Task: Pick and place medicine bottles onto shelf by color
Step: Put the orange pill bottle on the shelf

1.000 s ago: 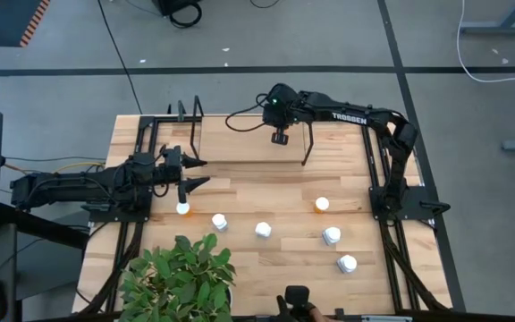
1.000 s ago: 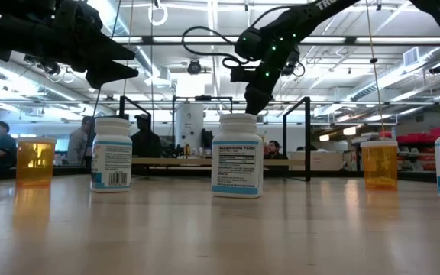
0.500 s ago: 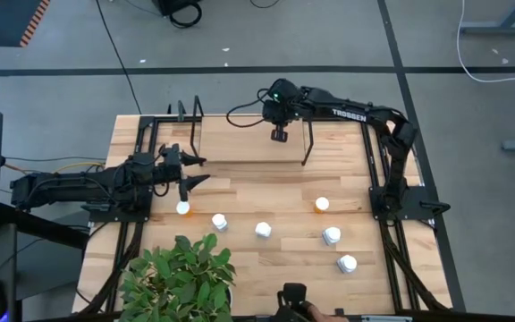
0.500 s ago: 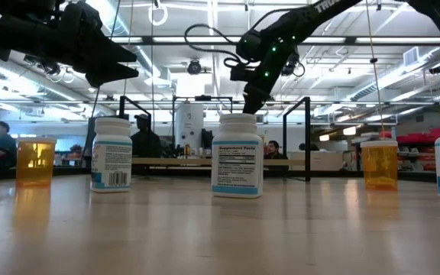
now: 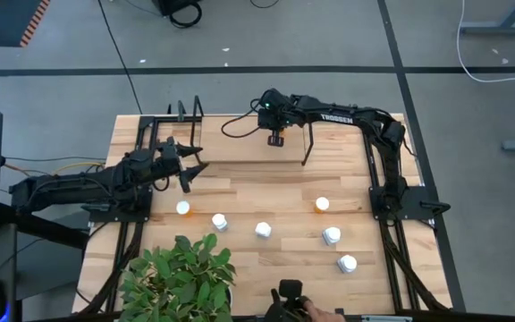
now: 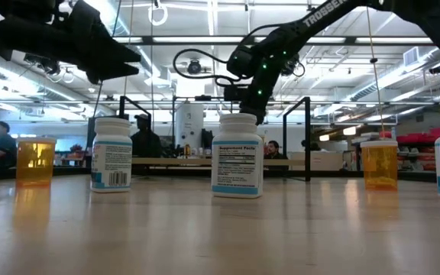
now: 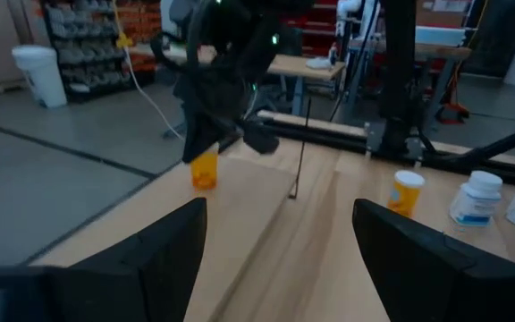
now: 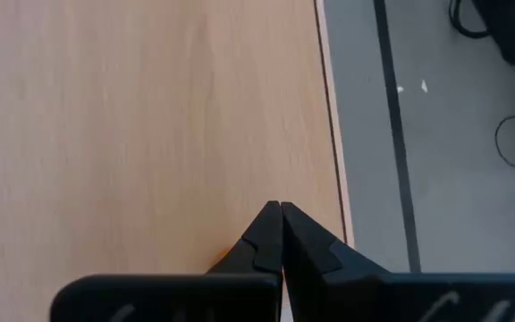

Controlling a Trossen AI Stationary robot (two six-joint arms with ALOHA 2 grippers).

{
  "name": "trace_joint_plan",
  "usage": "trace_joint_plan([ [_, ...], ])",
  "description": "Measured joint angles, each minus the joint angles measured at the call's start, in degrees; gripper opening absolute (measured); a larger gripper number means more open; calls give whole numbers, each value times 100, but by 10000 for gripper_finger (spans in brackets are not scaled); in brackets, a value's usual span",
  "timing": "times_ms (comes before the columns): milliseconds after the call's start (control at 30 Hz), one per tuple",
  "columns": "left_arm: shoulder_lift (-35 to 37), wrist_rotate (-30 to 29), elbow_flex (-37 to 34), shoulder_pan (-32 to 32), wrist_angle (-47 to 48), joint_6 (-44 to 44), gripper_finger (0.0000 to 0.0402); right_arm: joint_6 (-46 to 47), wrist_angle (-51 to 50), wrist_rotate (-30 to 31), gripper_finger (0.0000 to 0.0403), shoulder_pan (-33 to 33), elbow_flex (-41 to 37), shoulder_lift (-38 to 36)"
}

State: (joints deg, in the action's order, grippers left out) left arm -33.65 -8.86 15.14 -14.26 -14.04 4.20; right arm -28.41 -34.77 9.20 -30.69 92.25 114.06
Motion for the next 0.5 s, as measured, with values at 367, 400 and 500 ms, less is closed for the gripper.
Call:
trace_joint_plan([
  [367, -4, 4, 0, 13, 232, 158, 286, 210, -343, -13, 5, -75, 0, -4],
  [400, -4, 4, 0, 13, 232, 159, 286, 206, -347, 16, 5, -87, 0, -4],
  [500, -4, 4, 0, 13, 232, 158, 286, 206, -345, 102, 5, -172, 0, -4],
])
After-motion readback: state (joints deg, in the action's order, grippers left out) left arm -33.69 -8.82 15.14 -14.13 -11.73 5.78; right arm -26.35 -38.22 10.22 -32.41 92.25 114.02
